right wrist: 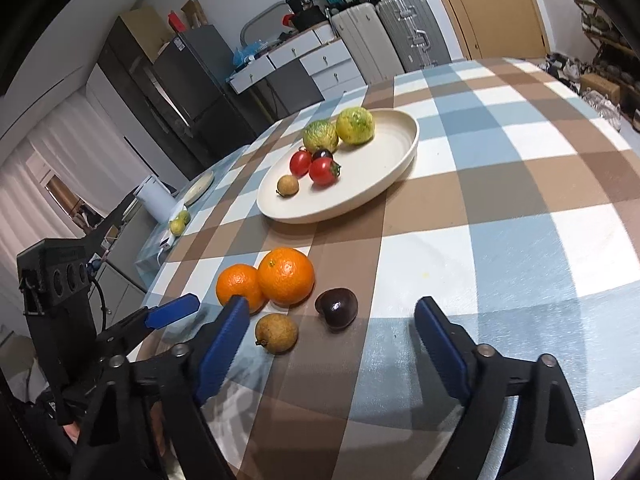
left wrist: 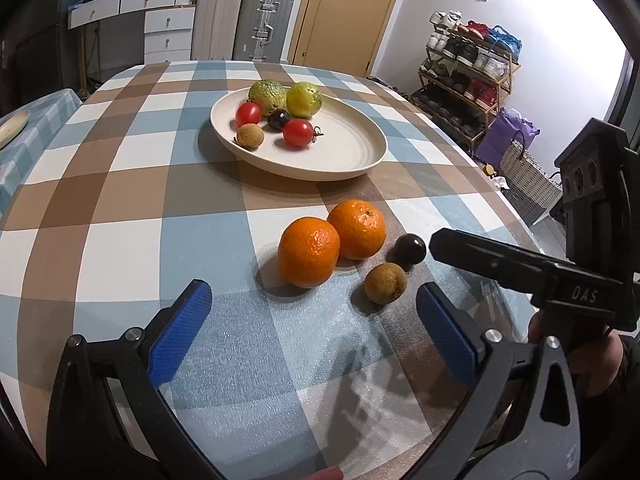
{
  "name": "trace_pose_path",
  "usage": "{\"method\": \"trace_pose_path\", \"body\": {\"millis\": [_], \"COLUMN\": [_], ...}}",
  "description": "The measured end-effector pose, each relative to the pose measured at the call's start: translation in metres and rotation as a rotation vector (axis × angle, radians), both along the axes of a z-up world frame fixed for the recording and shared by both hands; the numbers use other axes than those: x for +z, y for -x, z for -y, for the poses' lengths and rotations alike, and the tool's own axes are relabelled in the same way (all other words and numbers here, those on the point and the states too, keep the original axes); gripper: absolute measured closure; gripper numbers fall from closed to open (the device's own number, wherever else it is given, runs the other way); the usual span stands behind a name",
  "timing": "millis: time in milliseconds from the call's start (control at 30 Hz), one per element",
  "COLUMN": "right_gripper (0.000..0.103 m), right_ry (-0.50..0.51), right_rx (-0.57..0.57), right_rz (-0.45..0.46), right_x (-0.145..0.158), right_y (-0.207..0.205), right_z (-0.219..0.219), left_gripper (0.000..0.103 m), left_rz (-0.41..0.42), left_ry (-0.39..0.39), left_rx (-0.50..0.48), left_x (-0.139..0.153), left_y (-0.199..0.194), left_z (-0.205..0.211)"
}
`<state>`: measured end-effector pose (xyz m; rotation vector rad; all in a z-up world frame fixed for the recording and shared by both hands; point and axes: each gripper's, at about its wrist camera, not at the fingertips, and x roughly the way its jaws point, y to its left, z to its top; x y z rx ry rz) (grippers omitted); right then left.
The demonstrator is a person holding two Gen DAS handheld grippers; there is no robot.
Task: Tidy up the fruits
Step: 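Lower the right gripper onto the other dark plum and close it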
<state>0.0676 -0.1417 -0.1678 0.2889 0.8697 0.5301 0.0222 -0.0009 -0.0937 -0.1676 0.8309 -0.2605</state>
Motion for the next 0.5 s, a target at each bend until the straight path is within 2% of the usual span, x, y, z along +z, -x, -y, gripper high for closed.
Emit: {"method": "trace_pose_path", "body": {"millis": [333,433,500], "right_gripper": [0.038,0.040,0.048], "right_ry": [0.058,0.073,0.112], "right_rx": [0.027,0.044,0.050], "right_rz": [-0.001,0.006,0.017], "right_x": [-0.001,0.000,0.001], "right_y": [-0.003,-0.003,-0.003], "right_z": [-0.013,-0.020,-0.025], "left_gripper": [0.001,0.001,0.001], "left_rz": [-0.012,-0.018,-0.021], "left_ry": [0.025,0.028,0.033], "left_rx": [0.008,0.011,0.011], "left_x": [-0.005,-0.007,-0.007], "left_y": [-0.001,-0.002,-0.002], "left_z": [-0.007,-0.008,-0.008]}}
